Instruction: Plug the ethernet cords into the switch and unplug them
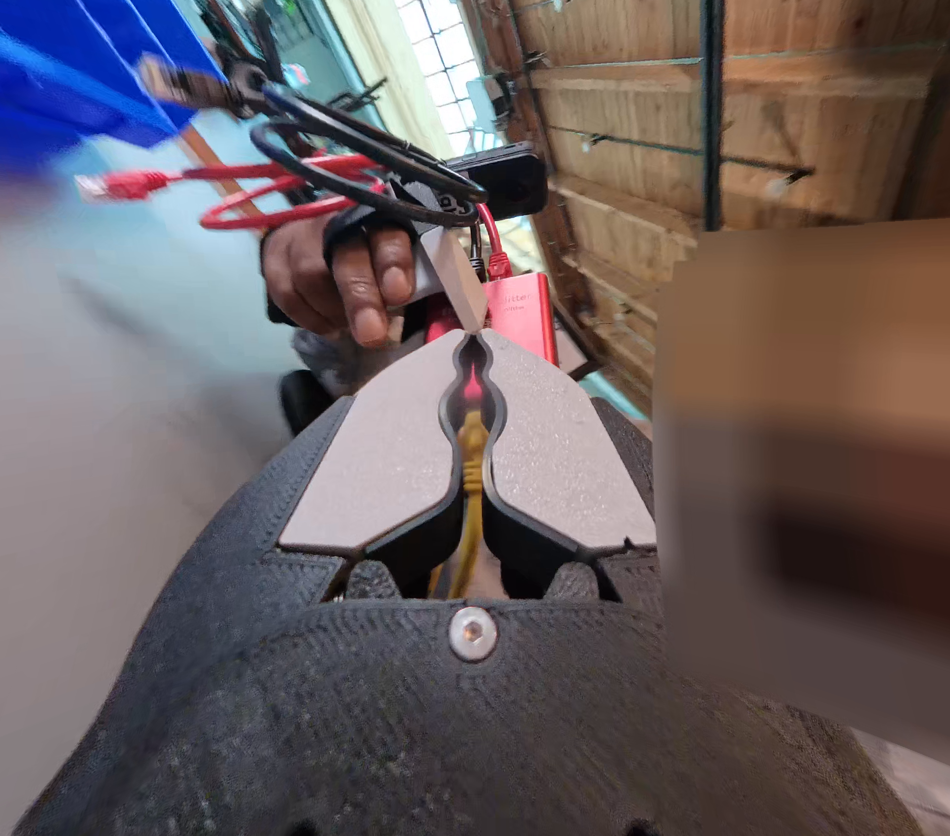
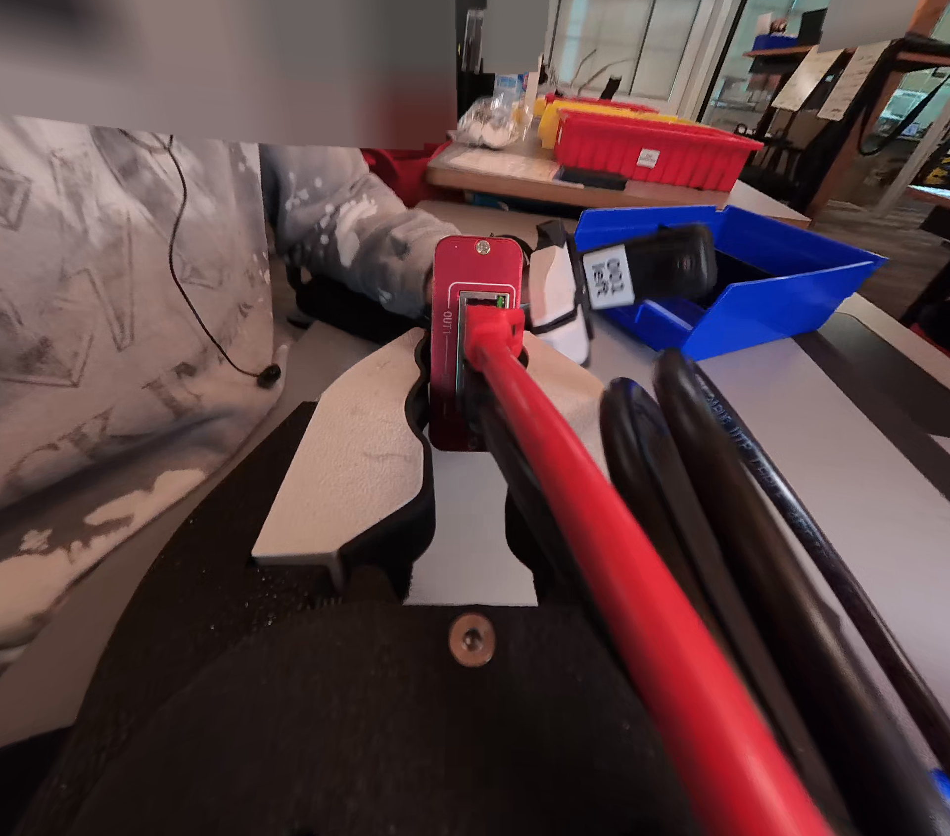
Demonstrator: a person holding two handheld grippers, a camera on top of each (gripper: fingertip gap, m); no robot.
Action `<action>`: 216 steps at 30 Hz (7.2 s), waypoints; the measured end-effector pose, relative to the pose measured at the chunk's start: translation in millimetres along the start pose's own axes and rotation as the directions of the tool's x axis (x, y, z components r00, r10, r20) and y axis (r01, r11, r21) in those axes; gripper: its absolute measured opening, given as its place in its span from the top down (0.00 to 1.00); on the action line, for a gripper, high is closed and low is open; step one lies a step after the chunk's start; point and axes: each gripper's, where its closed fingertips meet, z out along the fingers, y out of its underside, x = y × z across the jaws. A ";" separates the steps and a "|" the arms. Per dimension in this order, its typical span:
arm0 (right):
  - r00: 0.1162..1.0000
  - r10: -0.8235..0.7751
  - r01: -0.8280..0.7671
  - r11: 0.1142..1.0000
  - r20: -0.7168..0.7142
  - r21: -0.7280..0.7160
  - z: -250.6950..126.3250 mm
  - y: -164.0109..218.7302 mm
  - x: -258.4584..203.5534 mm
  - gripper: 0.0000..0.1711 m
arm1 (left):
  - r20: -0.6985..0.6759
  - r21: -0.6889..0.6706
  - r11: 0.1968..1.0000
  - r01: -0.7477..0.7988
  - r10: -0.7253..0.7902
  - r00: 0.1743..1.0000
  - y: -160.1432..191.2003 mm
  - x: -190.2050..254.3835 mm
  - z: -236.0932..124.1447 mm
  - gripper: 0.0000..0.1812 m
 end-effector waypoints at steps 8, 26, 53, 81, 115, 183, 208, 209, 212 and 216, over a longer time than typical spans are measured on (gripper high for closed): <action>0.994 0.102 -0.099 0.990 -0.025 0.098 -9.9 -0.4 14.8 0.84 | 0.071 -0.149 0.899 -0.413 0.426 0.902 -10.8 8.7 -26.6 0.86; 0.930 0.317 -0.288 0.943 -0.187 0.165 -19.8 8.9 53.7 0.83 | 0.281 -0.316 0.725 -0.612 0.688 0.669 -9.7 -22.5 -27.2 0.97; 0.928 0.338 -0.342 0.940 -0.160 -0.002 -18.6 24.6 44.5 0.83 | 0.279 -0.490 0.696 -0.524 0.696 0.662 21.9 -50.9 -20.2 0.97; 0.894 0.401 -0.428 0.896 -0.199 -0.118 -5.8 45.0 44.8 0.44 | 0.266 -0.558 0.573 -0.600 0.809 0.524 14.8 -49.2 -29.8 0.80; 0.725 0.673 -0.684 0.728 -0.143 -0.045 13.0 45.1 42.4 0.84 | 0.274 -0.186 0.847 -0.498 0.532 0.801 -12.5 -23.9 -24.0 0.85; 0.962 0.069 -0.071 0.997 -0.266 0.002 20.3 -122.2 56.5 0.85 | 0.402 -0.060 0.540 -0.840 0.783 0.475 -55.2 63.9 -34.9 0.72; 0.796 0.464 -0.446 0.884 -0.388 0.141 -46.6 -46.5 112.3 0.72 | 0.297 0.151 0.753 -0.640 0.583 0.756 -60.2 48.9 -51.0 0.85; 0.785 0.473 -0.446 0.880 -0.399 0.166 -59.8 -45.6 113.6 0.72 | 0.301 0.156 0.747 -0.646 0.587 0.752 -62.1 50.0 -53.3 0.85; 0.793 0.485 -0.440 0.874 -0.369 0.204 -82.1 -51.9 104.1 0.74 | 0.296 0.158 0.750 -0.642 0.585 0.756 -64.8 49.8 -57.2 0.85; 0.830 0.437 -0.419 0.899 -0.347 0.130 -78.2 -49.9 87.6 0.74 | 0.259 0.149 0.754 -0.639 0.594 0.762 -61.1 49.8 -55.0 0.85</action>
